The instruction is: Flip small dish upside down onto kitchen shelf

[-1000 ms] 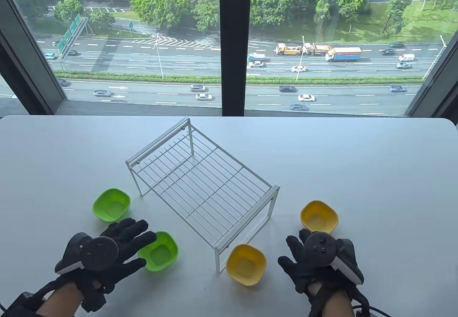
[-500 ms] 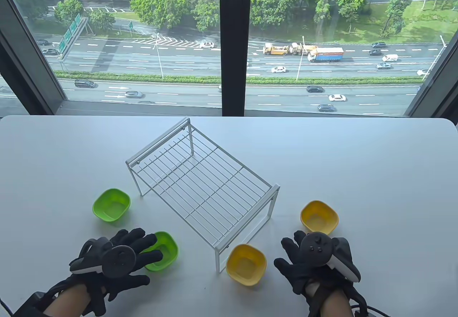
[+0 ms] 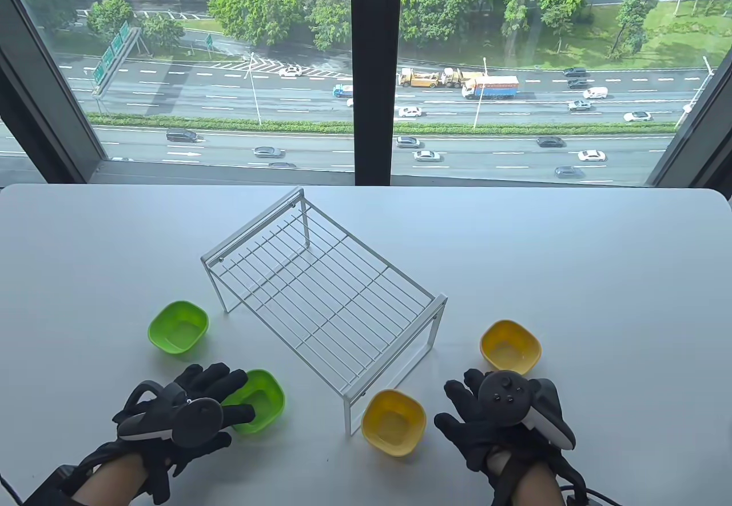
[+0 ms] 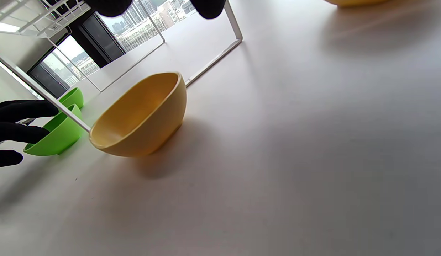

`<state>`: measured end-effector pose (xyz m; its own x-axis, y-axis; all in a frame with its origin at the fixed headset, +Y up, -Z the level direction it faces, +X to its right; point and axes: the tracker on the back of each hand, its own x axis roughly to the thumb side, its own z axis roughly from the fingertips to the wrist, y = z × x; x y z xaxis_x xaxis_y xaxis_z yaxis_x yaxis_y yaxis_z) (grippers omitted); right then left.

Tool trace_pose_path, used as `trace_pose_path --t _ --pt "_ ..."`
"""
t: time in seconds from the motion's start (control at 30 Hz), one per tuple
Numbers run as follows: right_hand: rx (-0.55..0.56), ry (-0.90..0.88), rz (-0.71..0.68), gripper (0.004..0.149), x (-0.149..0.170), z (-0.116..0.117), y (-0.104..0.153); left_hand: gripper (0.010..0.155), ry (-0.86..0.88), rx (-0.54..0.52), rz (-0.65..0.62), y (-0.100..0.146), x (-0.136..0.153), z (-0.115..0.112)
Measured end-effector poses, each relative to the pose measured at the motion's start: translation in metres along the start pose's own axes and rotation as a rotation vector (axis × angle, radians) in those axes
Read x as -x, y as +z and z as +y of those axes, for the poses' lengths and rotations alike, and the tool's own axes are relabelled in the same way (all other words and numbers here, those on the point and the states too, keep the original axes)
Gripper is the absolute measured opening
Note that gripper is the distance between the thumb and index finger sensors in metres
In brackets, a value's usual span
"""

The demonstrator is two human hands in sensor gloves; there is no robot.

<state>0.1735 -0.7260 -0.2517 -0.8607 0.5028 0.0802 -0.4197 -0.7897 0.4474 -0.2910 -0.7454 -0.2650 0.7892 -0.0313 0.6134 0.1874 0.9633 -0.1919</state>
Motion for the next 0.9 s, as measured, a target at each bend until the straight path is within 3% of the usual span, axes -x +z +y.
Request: trace_pose_path --t 0.5,0.9 --pt "-0.002 -0.008 0.001 0.077 0.0004 0.0003 0.0 0.045 -0.07 -0.046 -0.021 -0.0013 -0.0058 0.0006" --pt "-0.004 -0.016 0.004 0.077 0.0007 0.0005 -0.0002 0.043 -0.115 -0.159 -0.048 0.0022 -0.0101 0.0073"
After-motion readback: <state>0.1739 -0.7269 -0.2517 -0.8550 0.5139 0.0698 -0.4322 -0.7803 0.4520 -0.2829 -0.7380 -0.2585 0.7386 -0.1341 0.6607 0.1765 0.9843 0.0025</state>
